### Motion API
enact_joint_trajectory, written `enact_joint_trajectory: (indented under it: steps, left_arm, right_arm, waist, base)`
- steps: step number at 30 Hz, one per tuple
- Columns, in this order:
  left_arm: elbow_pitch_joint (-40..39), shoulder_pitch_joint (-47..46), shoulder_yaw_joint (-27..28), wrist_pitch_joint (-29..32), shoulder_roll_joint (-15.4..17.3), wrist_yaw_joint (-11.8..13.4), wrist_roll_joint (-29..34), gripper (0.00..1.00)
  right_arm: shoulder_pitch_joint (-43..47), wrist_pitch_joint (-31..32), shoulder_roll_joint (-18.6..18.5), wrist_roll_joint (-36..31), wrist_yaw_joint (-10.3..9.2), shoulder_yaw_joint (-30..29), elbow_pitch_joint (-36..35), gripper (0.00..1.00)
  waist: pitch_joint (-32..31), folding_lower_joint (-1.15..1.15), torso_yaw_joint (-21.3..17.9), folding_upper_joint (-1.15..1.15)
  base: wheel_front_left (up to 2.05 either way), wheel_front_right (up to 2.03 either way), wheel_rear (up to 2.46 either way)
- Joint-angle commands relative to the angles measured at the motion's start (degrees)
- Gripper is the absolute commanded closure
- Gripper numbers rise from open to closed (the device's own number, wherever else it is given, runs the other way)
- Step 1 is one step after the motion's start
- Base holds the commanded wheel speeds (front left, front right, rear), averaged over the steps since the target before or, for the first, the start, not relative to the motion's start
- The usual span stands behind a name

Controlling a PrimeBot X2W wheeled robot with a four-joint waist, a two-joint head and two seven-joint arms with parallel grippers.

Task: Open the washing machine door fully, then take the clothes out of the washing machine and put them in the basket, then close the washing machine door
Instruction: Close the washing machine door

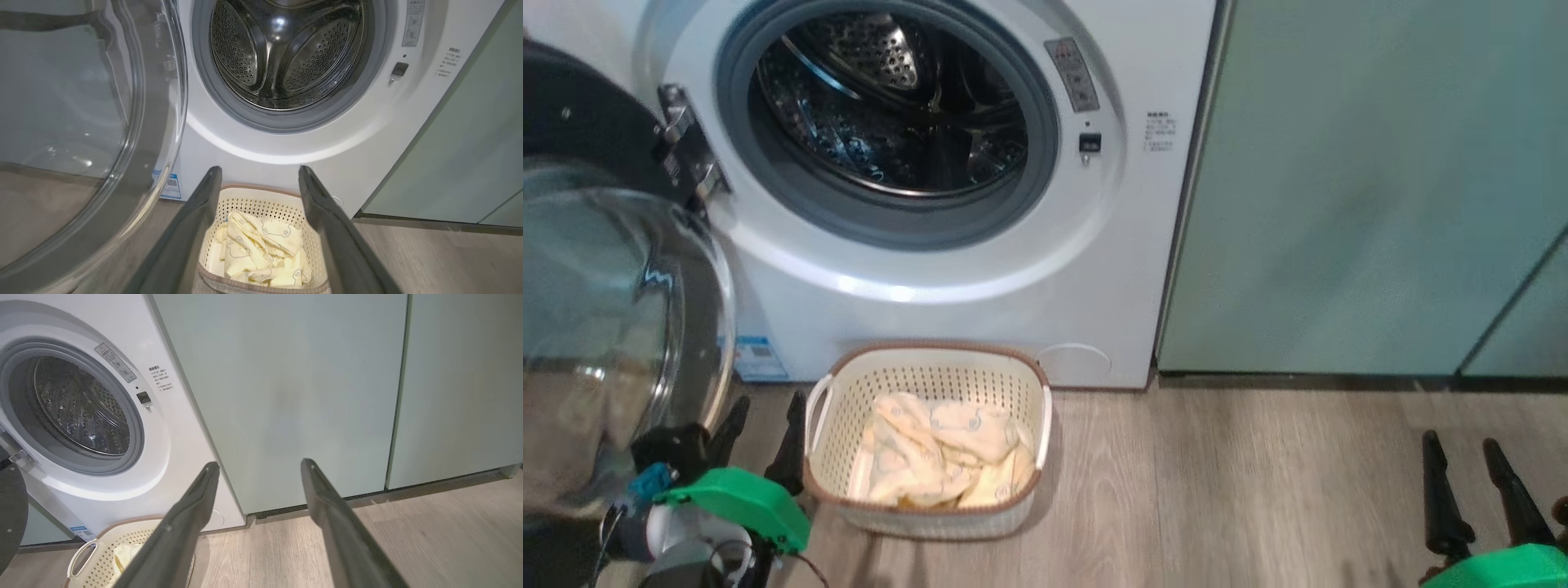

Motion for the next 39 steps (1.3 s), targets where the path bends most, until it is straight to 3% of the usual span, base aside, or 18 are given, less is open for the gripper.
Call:
enact_joint_trajectory:
  steps: [1,12,26,33,39]
  left_arm:
    - [-2.17,-3.02,2.56,-0.53,1.46,-0.02,0.42,0.0]
    - [-2.86,-2.7,2.68,-0.53,1.38,-0.04,0.43,0.0]
    - [-4.06,-1.82,3.9,-0.54,0.17,0.37,1.19,0.0]
    - [-3.45,-2.22,3.02,-0.54,0.16,0.15,0.74,0.0]
    - [-2.65,-3.17,2.9,-0.54,0.62,0.05,0.49,0.0]
  right_arm:
    - [-2.0,-0.55,-0.53,-0.4,0.21,0.85,-1.72,0.0]
    - [-1.95,-0.55,-0.59,-0.26,0.21,0.65,-2.05,0.0]
    - [-1.7,-0.55,-0.66,-0.27,0.21,0.45,-2.23,0.0]
    - [-1.48,-0.55,-0.5,-0.19,0.21,0.12,-2.31,0.0]
    - [-1.22,-0.55,-0.06,-0.09,0.21,-0.15,-2.45,0.0]
  waist:
    - [0.03,0.0,0.02,0.0]
    - [-0.04,0.0,0.46,0.0]
    - [-0.31,0.0,0.95,0.0]
    - [-0.4,0.0,3.01,0.0]
    - [-0.3,0.0,7.38,0.0]
  base:
    - [-2.13,2.13,0.0]
    - [-1.41,1.39,0.02]
    - [-0.11,0.11,0.0]
    - [0.0,0.0,0.0]
    - [0.0,0.0,0.0]
